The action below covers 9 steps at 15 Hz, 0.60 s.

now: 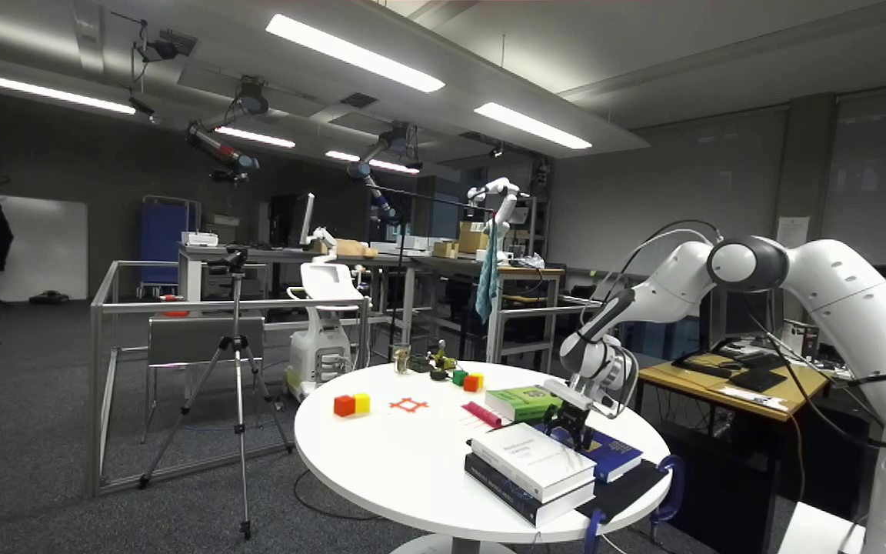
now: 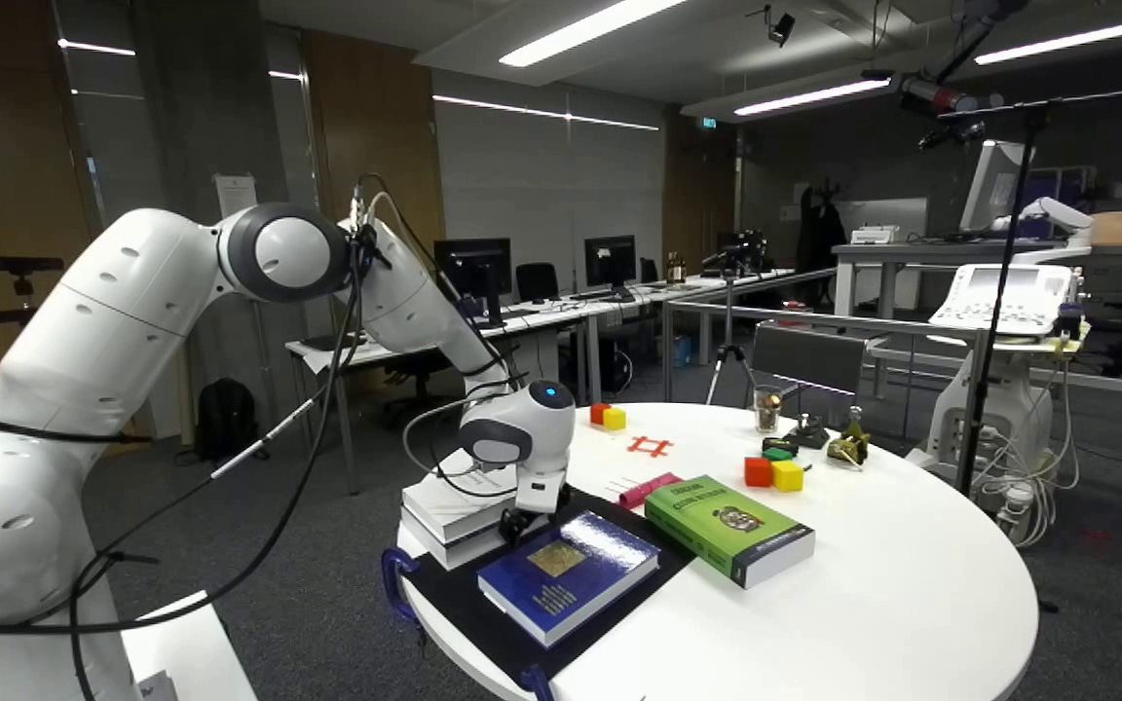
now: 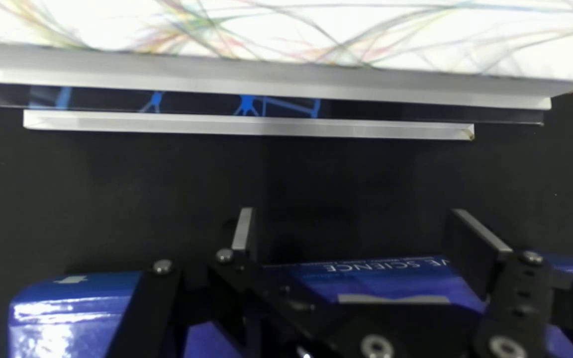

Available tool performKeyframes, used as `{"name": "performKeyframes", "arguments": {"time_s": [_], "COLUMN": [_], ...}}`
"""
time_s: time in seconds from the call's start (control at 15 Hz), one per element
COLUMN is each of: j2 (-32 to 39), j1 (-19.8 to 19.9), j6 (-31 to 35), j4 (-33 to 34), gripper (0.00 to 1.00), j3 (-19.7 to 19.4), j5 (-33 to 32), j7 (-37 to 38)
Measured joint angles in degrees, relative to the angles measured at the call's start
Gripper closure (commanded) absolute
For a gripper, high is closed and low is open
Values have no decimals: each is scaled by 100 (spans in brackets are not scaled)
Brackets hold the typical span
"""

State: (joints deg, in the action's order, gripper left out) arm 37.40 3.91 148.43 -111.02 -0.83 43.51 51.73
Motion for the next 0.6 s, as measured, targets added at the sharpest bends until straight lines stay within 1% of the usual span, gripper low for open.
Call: {"name": "performKeyframes", "arguments": {"time_s": [0.6], "j2": [198], "j1": [-2], "j6": [0], "j4": [185], "gripper": [0], "j3": [8], "j5": [0], "j7": [-77]}}
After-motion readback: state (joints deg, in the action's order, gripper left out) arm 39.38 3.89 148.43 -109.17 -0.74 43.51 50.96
